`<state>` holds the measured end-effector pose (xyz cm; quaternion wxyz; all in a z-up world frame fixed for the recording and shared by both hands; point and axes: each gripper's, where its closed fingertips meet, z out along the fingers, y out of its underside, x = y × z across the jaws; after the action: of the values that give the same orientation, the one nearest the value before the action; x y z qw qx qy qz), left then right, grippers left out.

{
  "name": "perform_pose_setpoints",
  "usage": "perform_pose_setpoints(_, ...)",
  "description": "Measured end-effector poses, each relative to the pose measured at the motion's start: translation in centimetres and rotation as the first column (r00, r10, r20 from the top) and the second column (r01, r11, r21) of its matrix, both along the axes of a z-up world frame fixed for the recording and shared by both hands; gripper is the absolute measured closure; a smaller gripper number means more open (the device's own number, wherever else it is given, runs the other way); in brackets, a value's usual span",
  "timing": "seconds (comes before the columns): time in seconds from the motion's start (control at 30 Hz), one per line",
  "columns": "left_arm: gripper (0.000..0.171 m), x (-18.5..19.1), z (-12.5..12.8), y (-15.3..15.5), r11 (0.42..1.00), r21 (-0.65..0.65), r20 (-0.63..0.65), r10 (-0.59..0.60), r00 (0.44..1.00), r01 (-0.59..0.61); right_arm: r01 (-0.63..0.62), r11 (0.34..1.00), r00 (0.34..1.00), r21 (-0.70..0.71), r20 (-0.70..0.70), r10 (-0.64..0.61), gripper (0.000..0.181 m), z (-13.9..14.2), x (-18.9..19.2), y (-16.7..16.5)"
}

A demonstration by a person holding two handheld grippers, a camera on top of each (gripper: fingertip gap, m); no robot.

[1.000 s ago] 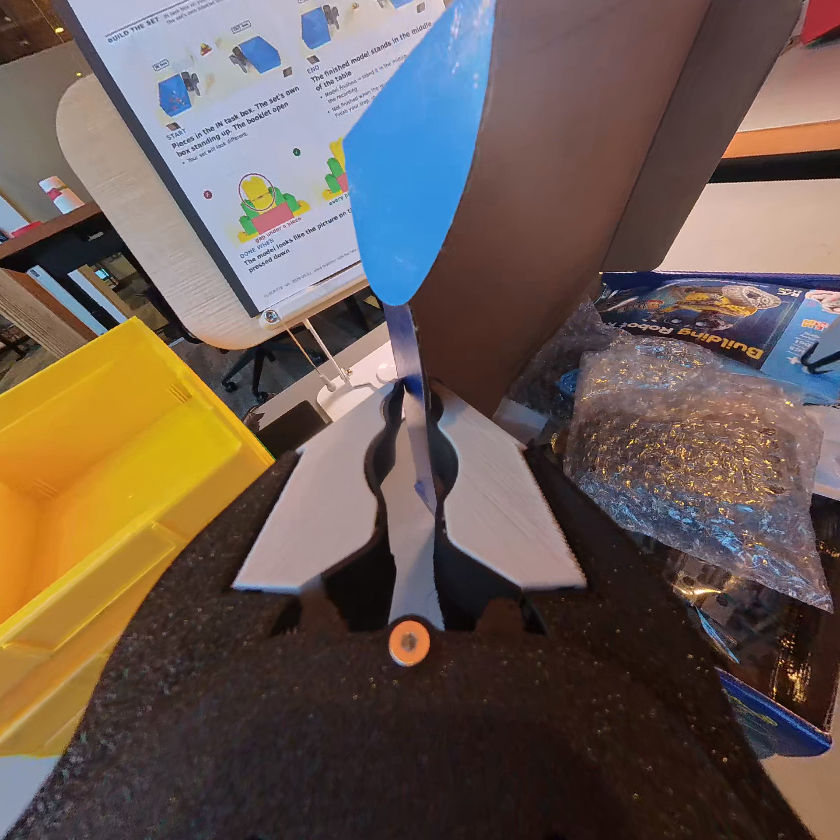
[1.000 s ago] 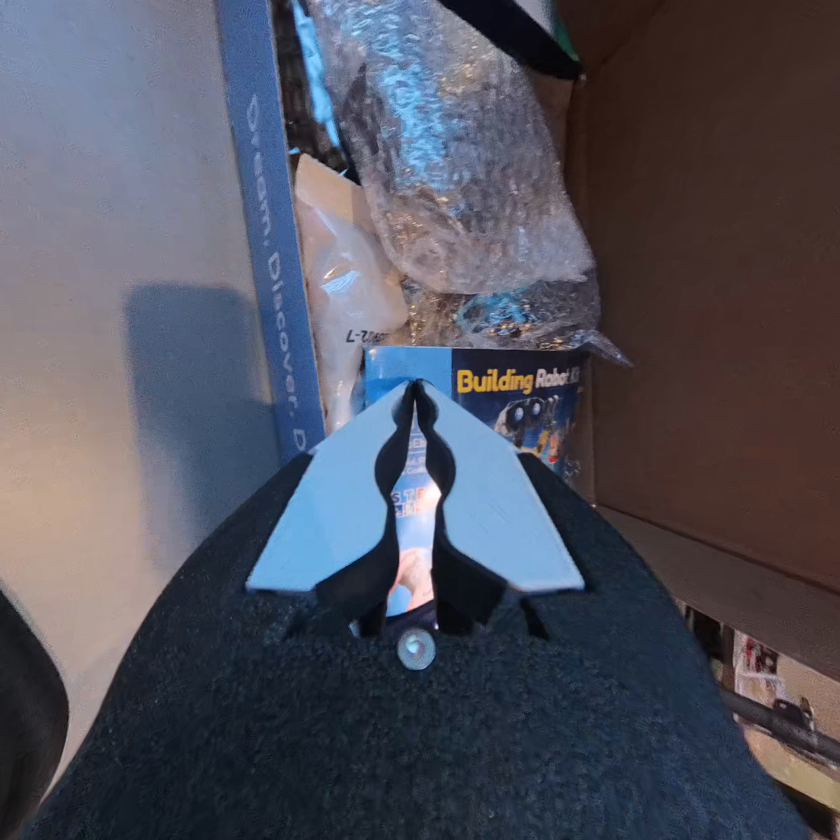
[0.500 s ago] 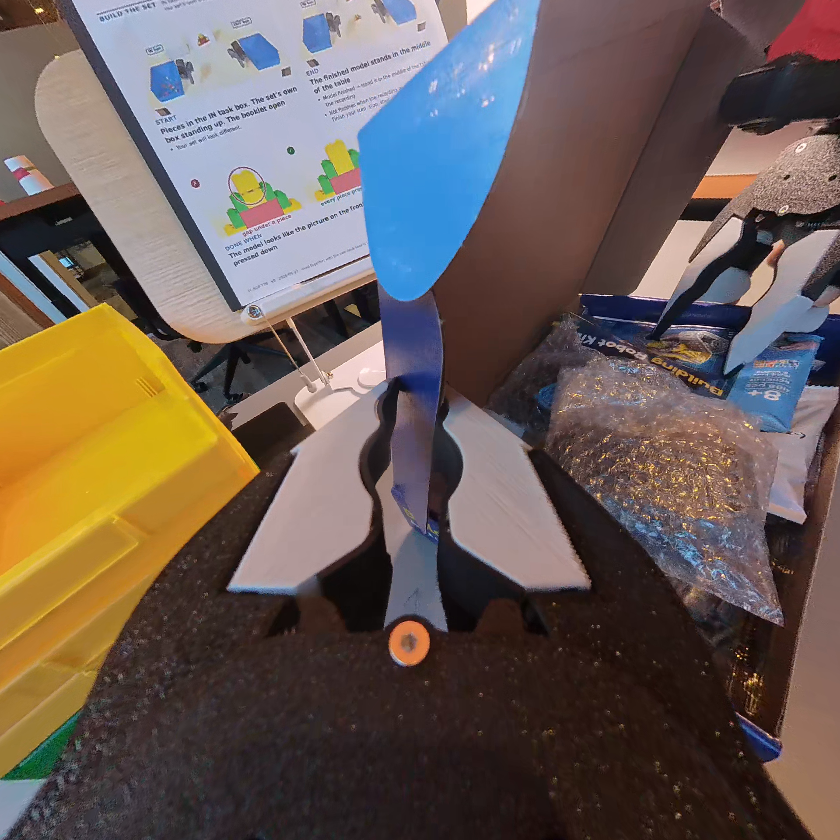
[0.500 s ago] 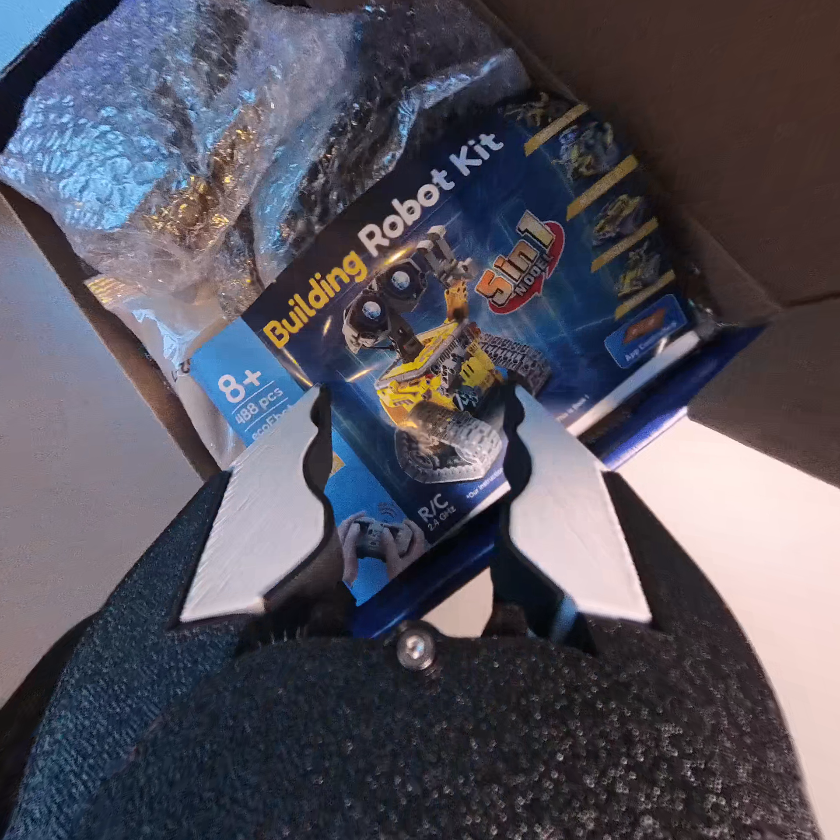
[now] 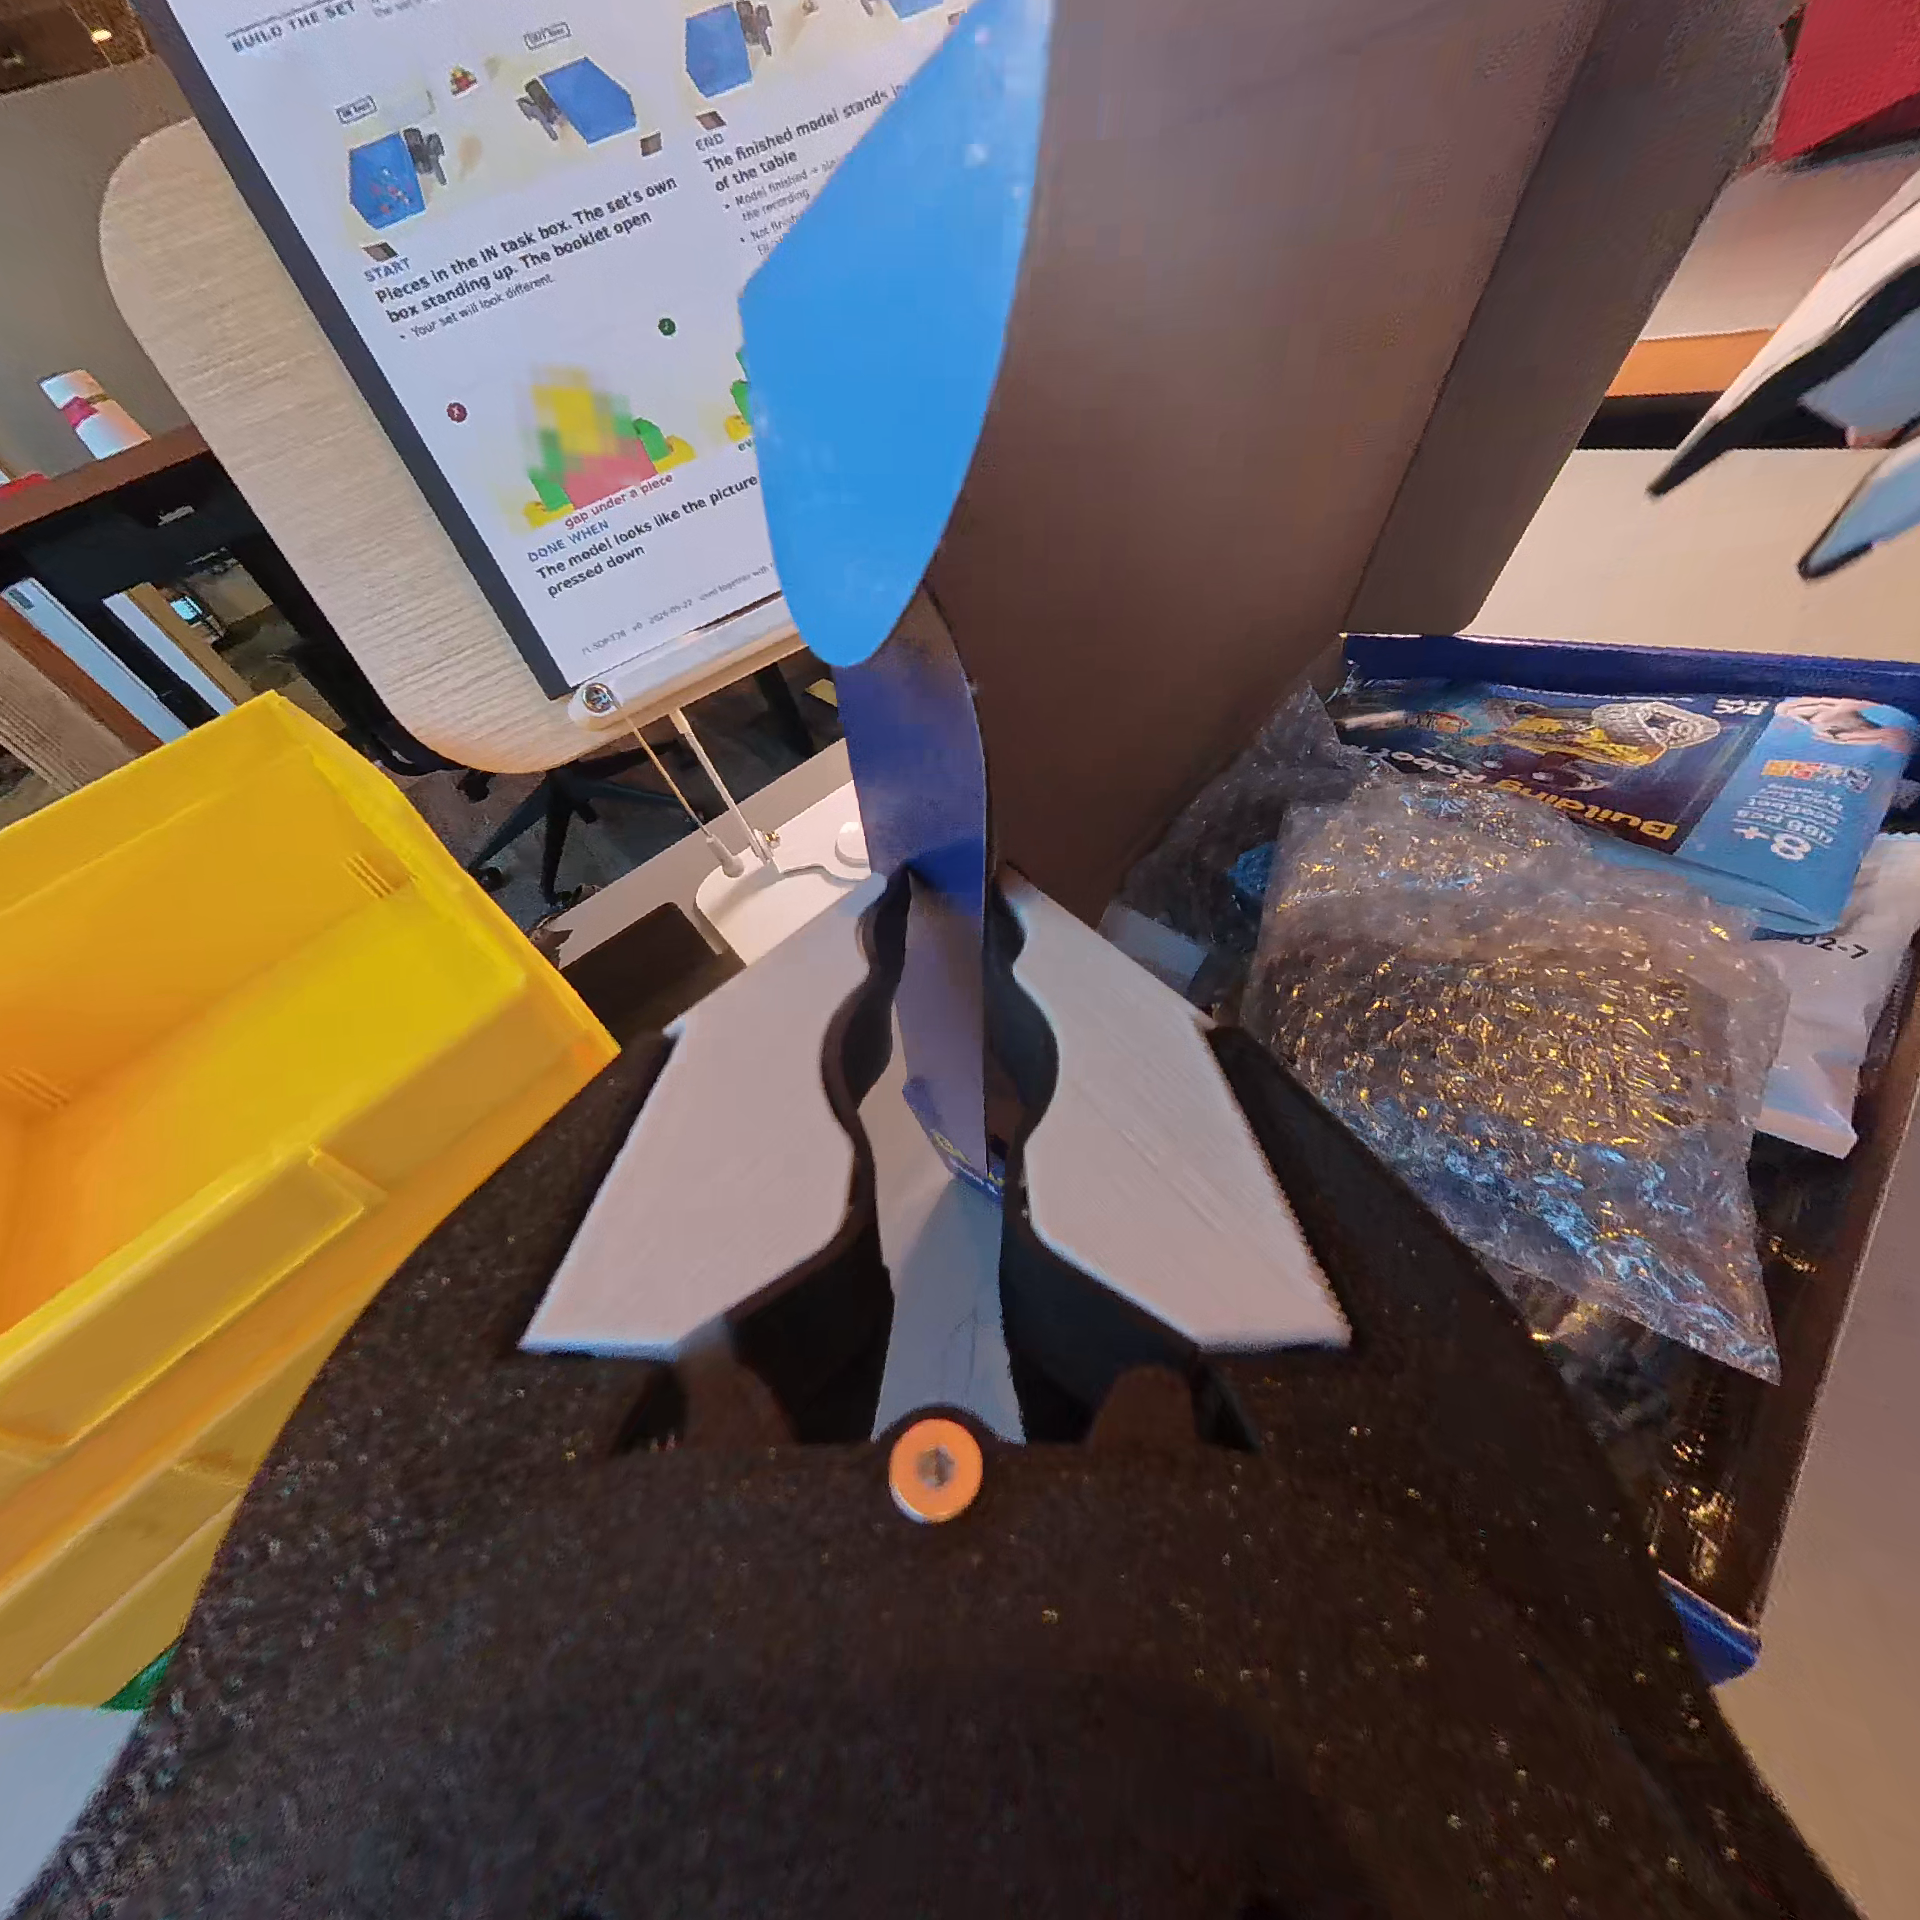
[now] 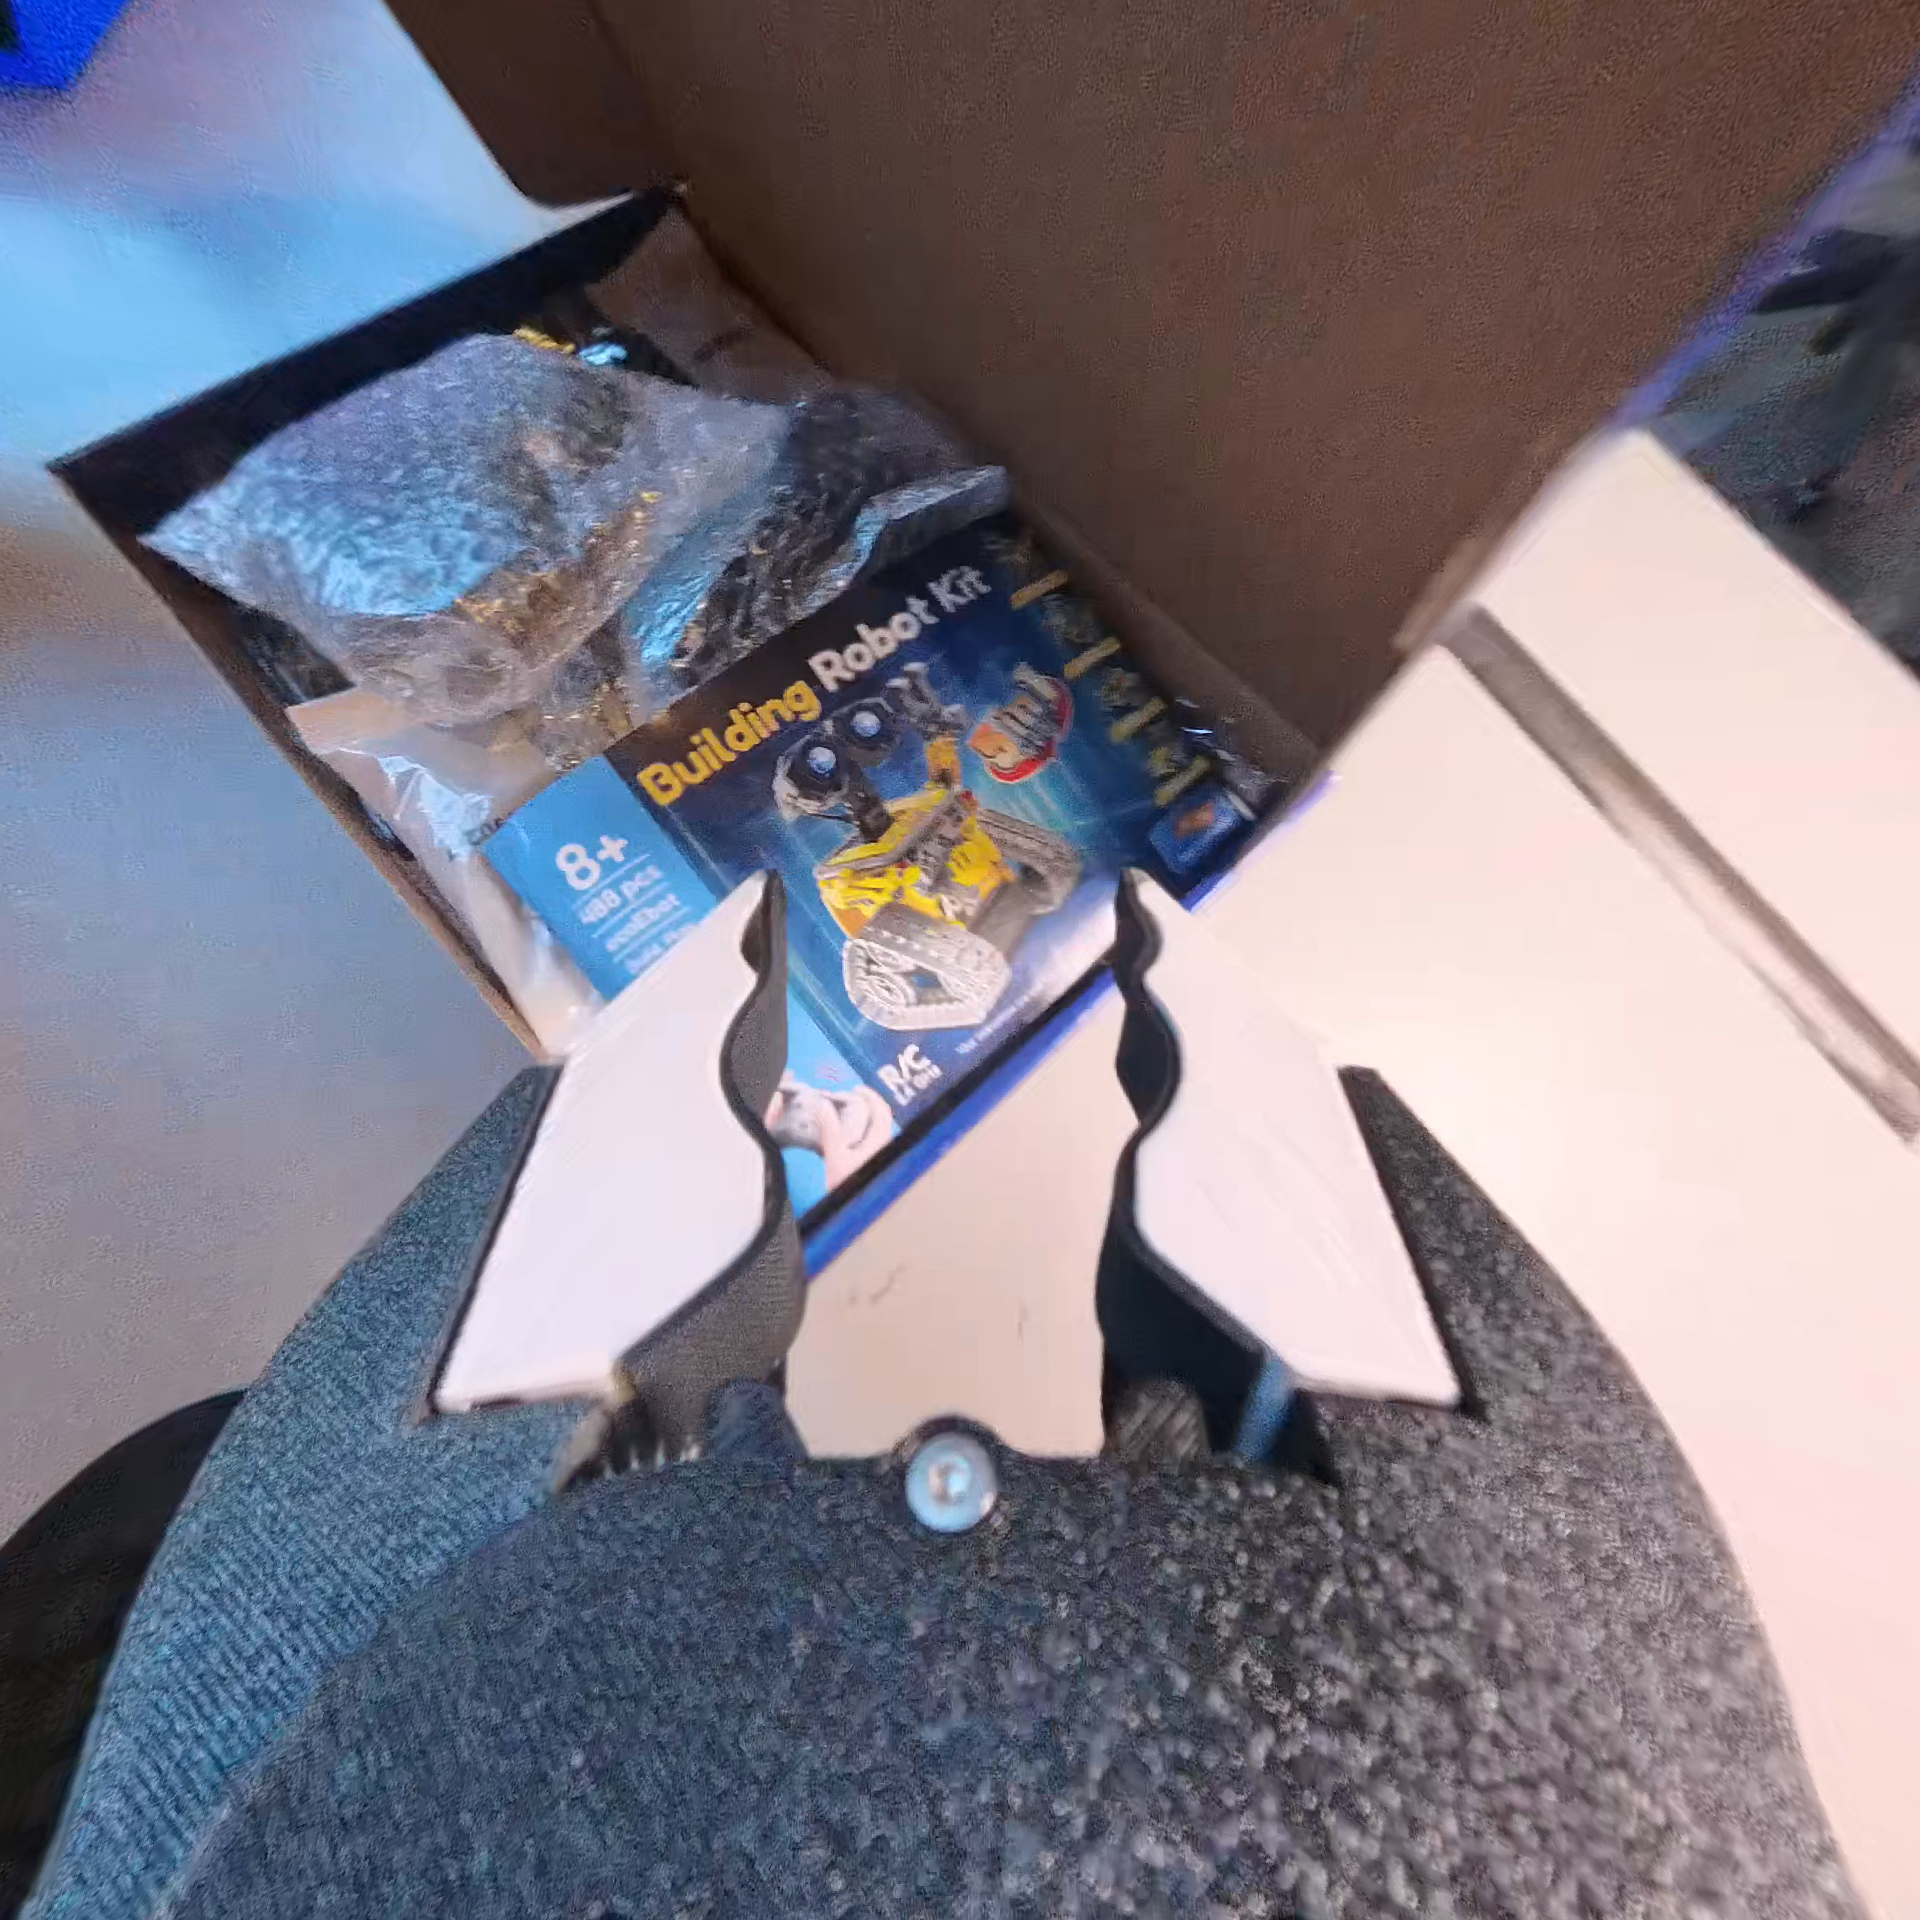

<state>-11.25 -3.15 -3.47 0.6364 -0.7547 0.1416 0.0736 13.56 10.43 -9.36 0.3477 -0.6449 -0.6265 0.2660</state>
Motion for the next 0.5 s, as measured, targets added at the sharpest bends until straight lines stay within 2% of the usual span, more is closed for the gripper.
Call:
perform_pose_setpoints(0.07, 0.163, 0.5, 0.2, -0.7, 1.0, -0.004, 0.007, -0.01, 1.0, 0.01, 0.1, 0.993, 0.994, 0.069, -0.04, -0.098, 0.126, 2.0, 1.8, 1.9)
perform_pose_setpoints(0.17, 0.17, 1.5, 0.3, -1.4, 1.0, -0.001, 0.015, -0.02, 1.0, 0.02, 0.167, 0.981, 0.978, 0.102, -0.141, -0.152, 0.127, 4.5, 1.7, 3.3)
perform_pose_setpoints(0.27, 0.17, 1.7, 0.1, -1.2, 1.0, 0.002, -0.004, 0.016, 1.0, -0.016, 0.208, 0.965, 0.97, 0.162, -0.159, -0.182, 0.128, 5.1, 0.1, 5.1)
perform_pose_setpoints(0.33, 0.169, 1.7, 0.1, -1.2, 0.999, -0.013, -0.004, 0.034, 0.999, -0.034, 0.222, 0.965, 0.97, 0.142, -0.138, -0.203, 0.134, 4.6, -0.9, 6.1)
perform_pose_setpoints(0.4, 0.159, 1.5, 0.0, -1.5, 0.998, -0.037, 0.02, 0.053, 0.998, -0.052, 0.207, 0.97, 0.967, 0.123, -0.176, -0.184, 0.161, 4.8, -1.8, 6.0)
perform_pose_setpoints(0.5, 0.141, 1.3, 0.1, -1.8, 0.997, -0.017, 0.104, 0.075, 0.992, -0.074, 0.248, 0.953, 0.961, 0.175, -0.169, -0.219, 0.168, 4.7, -1.7, 6.1)
